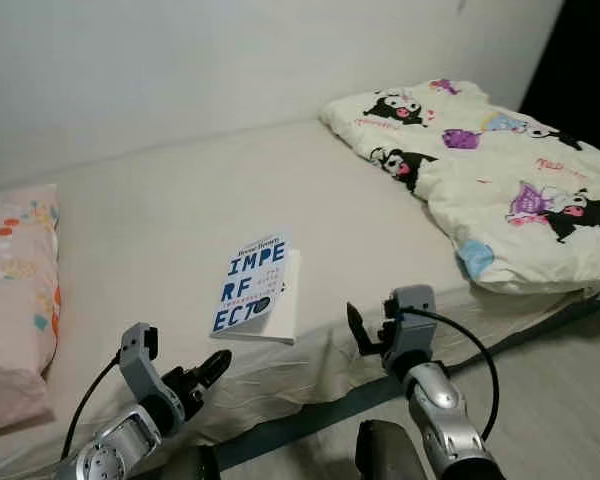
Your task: Clean up the room
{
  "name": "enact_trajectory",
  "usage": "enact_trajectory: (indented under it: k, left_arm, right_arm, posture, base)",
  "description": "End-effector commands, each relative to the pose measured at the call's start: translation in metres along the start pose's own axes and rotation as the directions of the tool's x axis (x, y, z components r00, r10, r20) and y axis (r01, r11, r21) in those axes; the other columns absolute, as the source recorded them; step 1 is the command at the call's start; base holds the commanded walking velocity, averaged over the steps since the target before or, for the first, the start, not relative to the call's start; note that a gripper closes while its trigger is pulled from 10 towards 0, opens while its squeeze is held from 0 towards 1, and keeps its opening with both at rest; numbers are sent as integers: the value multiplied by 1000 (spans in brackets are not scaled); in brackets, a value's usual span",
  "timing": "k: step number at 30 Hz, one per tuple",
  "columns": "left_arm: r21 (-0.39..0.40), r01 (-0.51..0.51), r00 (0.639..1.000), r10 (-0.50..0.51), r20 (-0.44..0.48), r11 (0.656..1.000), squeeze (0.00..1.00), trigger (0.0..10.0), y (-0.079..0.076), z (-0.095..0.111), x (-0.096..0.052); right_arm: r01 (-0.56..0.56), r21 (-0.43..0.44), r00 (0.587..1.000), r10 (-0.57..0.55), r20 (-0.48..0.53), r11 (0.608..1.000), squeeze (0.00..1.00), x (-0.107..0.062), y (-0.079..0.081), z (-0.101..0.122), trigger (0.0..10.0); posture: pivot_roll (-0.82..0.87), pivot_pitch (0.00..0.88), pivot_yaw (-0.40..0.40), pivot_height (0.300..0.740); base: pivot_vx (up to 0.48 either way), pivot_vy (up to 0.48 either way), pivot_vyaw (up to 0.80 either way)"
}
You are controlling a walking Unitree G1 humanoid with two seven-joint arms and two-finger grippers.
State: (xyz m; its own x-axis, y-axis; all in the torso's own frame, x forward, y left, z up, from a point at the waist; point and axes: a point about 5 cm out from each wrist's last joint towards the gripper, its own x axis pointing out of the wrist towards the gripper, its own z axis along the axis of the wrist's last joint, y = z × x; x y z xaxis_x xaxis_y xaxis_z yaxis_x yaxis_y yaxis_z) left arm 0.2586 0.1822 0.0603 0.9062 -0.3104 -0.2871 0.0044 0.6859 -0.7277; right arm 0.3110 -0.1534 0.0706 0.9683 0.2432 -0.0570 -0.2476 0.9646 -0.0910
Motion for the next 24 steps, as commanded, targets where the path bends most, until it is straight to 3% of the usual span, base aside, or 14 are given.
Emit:
enact_trajectory:
  k: [1, 2, 3, 4, 7, 10, 11, 12, 13, 18, 20, 21, 24]
  left_arm:
    - [-36, -28, 1000, 28, 9, 999, 0, 10000, 2, 0, -3]
    - [-57, -41, 999, 41, 3, 998, 0, 10000, -3, -7, 0]
    - [-57, -41, 999, 41, 3, 998, 0, 10000, -3, -7, 0]
    - [-50, -44, 999, 43, -20, 998, 0, 10000, -5, -15, 1]
    - [-48, -45, 999, 43, -27, 998, 0, 10000, -6, -17, 2]
    - [-61, -50, 998, 48, -36, 997, 0, 10000, -9, -20, 2]
    - [-81, -51, 998, 49, -29, 995, 0, 10000, -11, -20, 3]
    - [-81, -51, 998, 49, -29, 995, 0, 10000, -11, -20, 3]
    - [-126, -54, 999, 52, -13, 991, 0, 10000, -15, -21, 5]
    - [-199, -48, 999, 50, 7, 979, 0, 10000, -19, -22, 11]
    - [-246, -39, 999, 46, 26, 968, 55, 10000, -22, -22, 13]
    - [-288, -18, 998, 32, 45, 957, 1000, 10000, -24, -21, 15]
    - [-345, 28, 998, -8, 61, 938, 1000, 10000, -31, -20, 19]
  right_arm:
    - [-38, -75, 999, 38, -2, 996, 0, -3, 6, -3, 10000]
    - [-55, -157, 998, 56, -2, 986, 0, -8, 11, -8, 10000]
    - [-55, -157, 998, 56, -2, 986, 0, -8, 11, -8, 10000]
    - [-50, -118, 999, 51, 6, 992, 0, -13, 15, -14, 10000]
    - [-75, -109, 997, 76, 5, 991, 0, -16, 19, -17, 10000]
    - [-191, -35, 982, 191, -1, 981, 0, -21, 35, -21, 10000]
    - [-268, -14, 963, 268, -6, 963, 0, -22, 44, -20, 10000]
    - [-268, -14, 963, 268, -6, 963, 0, -22, 44, -20, 10000]
    - [-389, 9, 921, 389, -13, 921, 0, -23, 59, -18, 10000]
    - [-467, -27, 884, 467, -17, 884, 0, -22, 70, -16, 10000]
    - [-480, -32, 878, 479, -12, 877, 0, -21, 72, -14, 10000]
    - [-476, -32, 880, 475, -9, 879, 0, -19, 72, -13, 10000]
    - [-465, -31, 885, 465, -6, 885, 0, -15, 69, -10, 10000]
  posture:
    - [-16, 181, 2, 558]
    - [-24, 186, 4, 558]
    - [-24, 186, 4, 558]
    - [-29, 188, 5, 558]
    - [-29, 188, 5, 558]
    - [-30, 191, 5, 558]
    - [-34, 194, 5, 558]
    - [-34, 194, 5, 558]
    - [-33, 202, 3, 558]
    - [-37, 215, 1, 558]
    - [-37, 215, 1, 558]
    - [-43, 229, -1, 558]
    - [-48, 236, -1, 558]
  base:
    - [0, 0, 0]
    - [0, 0, 0]
    - [0, 0, 0]
    - [0, 0, 0]
    - [0, 0, 0]
    - [0, 0, 0]
    - [0, 0, 0]
    - [0, 0, 0]
    - [0, 0, 0]
    - [0, 0, 0]
    - [0, 0, 0]
    - [0, 0, 0]
    - [0, 0, 0]
